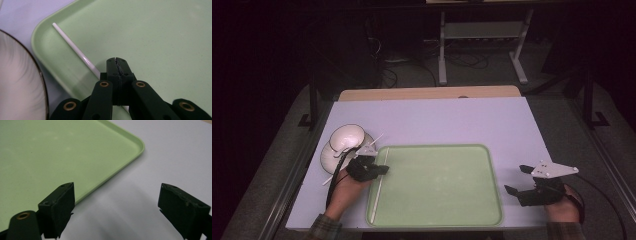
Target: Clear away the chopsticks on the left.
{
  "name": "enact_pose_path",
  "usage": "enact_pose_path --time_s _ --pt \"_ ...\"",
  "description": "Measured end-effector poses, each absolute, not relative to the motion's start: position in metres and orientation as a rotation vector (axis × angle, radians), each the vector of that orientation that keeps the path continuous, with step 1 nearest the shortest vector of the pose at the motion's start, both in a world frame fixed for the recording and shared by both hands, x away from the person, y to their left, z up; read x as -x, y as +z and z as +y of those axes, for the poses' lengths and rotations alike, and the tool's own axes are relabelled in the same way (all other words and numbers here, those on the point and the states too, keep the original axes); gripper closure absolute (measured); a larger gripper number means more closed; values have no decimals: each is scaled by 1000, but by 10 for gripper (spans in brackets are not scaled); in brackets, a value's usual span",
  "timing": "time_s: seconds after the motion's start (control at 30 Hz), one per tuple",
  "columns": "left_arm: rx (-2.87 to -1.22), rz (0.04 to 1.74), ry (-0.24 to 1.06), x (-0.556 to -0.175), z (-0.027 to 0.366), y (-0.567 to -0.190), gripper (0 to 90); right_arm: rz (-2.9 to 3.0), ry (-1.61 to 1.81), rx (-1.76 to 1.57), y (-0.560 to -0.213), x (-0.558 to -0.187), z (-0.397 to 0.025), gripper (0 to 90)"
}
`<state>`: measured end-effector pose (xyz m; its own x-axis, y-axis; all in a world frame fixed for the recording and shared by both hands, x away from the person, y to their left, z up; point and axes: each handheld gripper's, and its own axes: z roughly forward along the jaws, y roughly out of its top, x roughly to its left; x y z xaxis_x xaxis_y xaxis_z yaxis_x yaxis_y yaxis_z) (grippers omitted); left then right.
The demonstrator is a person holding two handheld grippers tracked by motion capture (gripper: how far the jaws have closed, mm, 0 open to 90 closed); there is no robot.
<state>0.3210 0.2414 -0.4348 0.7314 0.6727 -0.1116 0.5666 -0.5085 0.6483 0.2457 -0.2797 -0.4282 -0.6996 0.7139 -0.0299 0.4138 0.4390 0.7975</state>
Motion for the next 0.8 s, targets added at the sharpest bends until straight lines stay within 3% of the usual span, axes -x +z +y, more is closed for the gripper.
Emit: enact_pose_path --time_s 0.57,0.63,0.8 --pt "-2237 927 203 -315 246 -435 897 2335 1138 -961 -428 -246 -279 131" --pt "-2222 923 198 -315 247 -433 863 2337 1135 -960 -429 -246 -279 131" --pt "-2202 916 200 -314 247 -429 679 2344 1129 -957 -430 -247 -279 131"
